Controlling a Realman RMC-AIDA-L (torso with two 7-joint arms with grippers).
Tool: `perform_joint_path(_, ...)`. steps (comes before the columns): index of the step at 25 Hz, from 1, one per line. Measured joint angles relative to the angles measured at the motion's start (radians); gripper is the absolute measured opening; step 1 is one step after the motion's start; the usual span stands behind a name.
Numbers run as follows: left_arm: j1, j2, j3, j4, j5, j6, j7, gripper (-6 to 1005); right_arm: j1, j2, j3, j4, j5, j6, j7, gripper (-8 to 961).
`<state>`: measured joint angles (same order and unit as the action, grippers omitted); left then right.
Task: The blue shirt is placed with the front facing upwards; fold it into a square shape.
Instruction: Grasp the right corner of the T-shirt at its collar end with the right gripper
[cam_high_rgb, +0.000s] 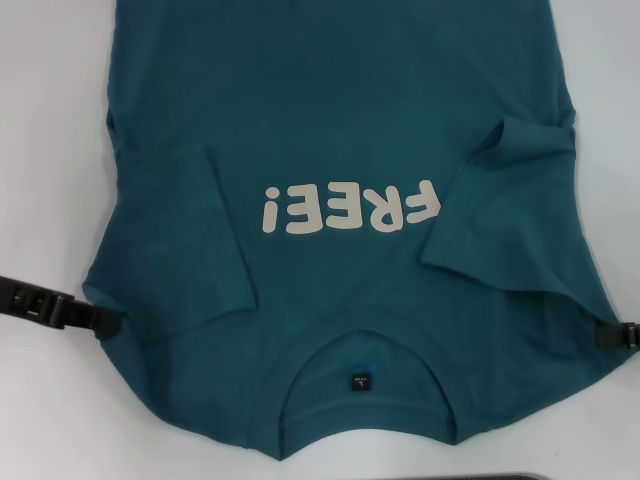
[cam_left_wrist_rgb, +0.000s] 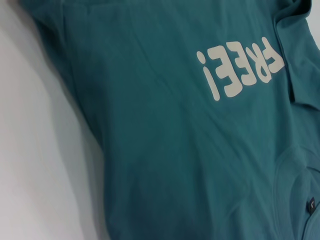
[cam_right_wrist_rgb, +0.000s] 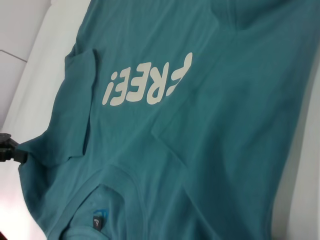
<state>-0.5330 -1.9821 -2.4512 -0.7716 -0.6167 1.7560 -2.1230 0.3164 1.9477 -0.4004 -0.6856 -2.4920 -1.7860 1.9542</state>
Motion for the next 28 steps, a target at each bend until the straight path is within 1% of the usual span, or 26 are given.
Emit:
perform_joint_path(12, -0.005, 0.0, -0.001, 0.0, 0.0, 0.0, 0.0, 0, 0.001, -0.001, 0.006, -0.006, 0.0, 0.007, 0.005, 607)
perform_joint_path(22, -0.01, 0.0, 0.0, 0.0, 0.0, -0.001, 0.0, 0, -0.001, -0.005, 0.011, -0.008, -0.001, 0.018, 0.012, 144)
perform_joint_path(28, -0.01, 0.0, 0.0, 0.0, 0.0, -0.005, 0.0, 0, 0.0, -0.004, 0.005, -0.003, -0.001, 0.02, 0.012, 20)
